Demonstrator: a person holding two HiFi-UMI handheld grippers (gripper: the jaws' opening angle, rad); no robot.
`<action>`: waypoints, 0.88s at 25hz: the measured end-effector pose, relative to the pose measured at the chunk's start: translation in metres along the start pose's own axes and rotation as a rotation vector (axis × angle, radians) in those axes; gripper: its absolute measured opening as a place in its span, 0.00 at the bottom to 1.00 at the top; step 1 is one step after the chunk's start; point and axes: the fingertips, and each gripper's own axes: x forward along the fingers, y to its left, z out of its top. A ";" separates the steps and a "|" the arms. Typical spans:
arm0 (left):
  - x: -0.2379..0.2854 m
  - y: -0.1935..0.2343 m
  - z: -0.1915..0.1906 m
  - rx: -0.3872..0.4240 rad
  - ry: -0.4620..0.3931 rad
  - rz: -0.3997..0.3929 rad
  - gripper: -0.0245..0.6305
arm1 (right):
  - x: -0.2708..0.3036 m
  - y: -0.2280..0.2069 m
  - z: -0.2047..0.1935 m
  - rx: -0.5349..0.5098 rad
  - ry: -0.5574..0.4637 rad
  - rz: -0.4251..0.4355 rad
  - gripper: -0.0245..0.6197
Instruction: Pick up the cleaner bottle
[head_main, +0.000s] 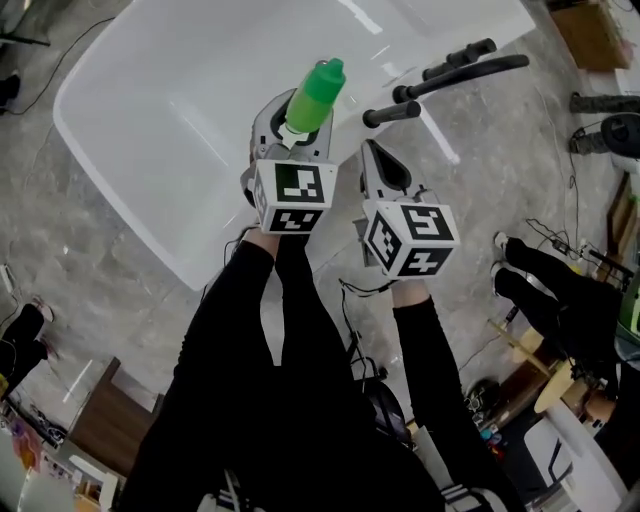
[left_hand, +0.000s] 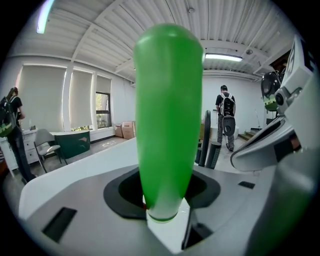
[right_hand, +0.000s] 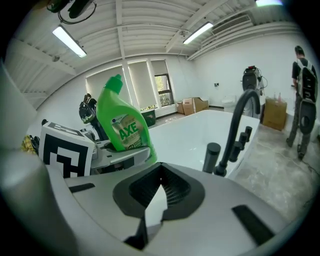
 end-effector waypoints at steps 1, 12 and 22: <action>-0.003 0.009 0.003 -0.003 -0.003 0.015 0.34 | 0.004 0.006 0.005 -0.011 -0.003 0.012 0.04; -0.054 0.090 0.020 -0.017 -0.027 0.158 0.34 | 0.031 0.080 0.042 -0.112 -0.028 0.135 0.04; -0.111 0.155 0.019 -0.043 -0.042 0.280 0.34 | 0.046 0.151 0.060 -0.202 -0.036 0.243 0.04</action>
